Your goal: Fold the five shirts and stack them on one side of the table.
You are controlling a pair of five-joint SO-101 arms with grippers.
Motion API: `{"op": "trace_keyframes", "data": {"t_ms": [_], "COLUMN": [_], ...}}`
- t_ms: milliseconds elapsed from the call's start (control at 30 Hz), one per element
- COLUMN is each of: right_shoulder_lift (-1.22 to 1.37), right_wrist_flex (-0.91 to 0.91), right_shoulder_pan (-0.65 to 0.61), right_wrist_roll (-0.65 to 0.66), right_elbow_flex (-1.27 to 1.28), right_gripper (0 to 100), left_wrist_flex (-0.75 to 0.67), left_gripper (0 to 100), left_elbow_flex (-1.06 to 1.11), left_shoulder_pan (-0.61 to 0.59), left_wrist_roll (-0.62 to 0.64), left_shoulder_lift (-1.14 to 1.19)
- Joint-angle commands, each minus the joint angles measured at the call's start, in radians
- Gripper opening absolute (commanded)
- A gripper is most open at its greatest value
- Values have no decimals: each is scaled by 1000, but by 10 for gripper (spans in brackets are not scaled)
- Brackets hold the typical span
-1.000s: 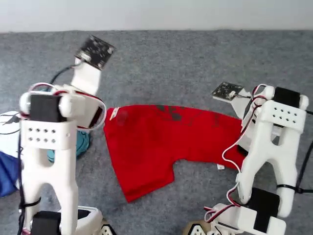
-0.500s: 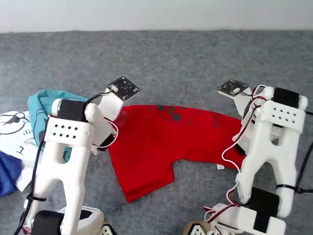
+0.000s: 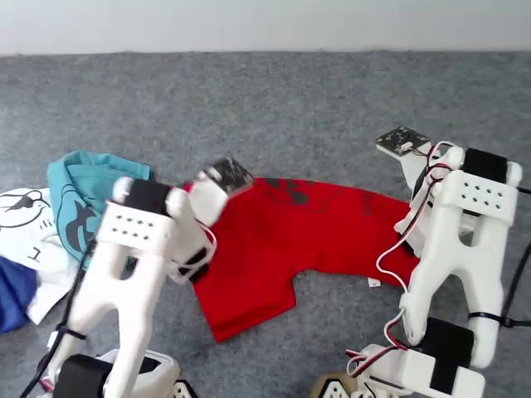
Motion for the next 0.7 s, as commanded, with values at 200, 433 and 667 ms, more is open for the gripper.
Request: {"op": "trace_keyframes", "data": {"t_ms": [200,433,667], "right_shoulder_lift": [-45,-45,-45], "right_wrist_flex": [90,90,90], "right_shoulder_pan": [56,142,147], "right_wrist_roll": [21,28,23], "right_elbow_flex": [5,5,5], "right_gripper": [80,80,80], "left_wrist_flex": [-173,-259,-295], "left_gripper": [182,180,182], "left_elbow_flex": [148,122,148], "left_shoulder_pan": [114,126,195], "left_wrist_roll": [-2,-2,-5], "left_shoulder_lift": [149,313,336]}}
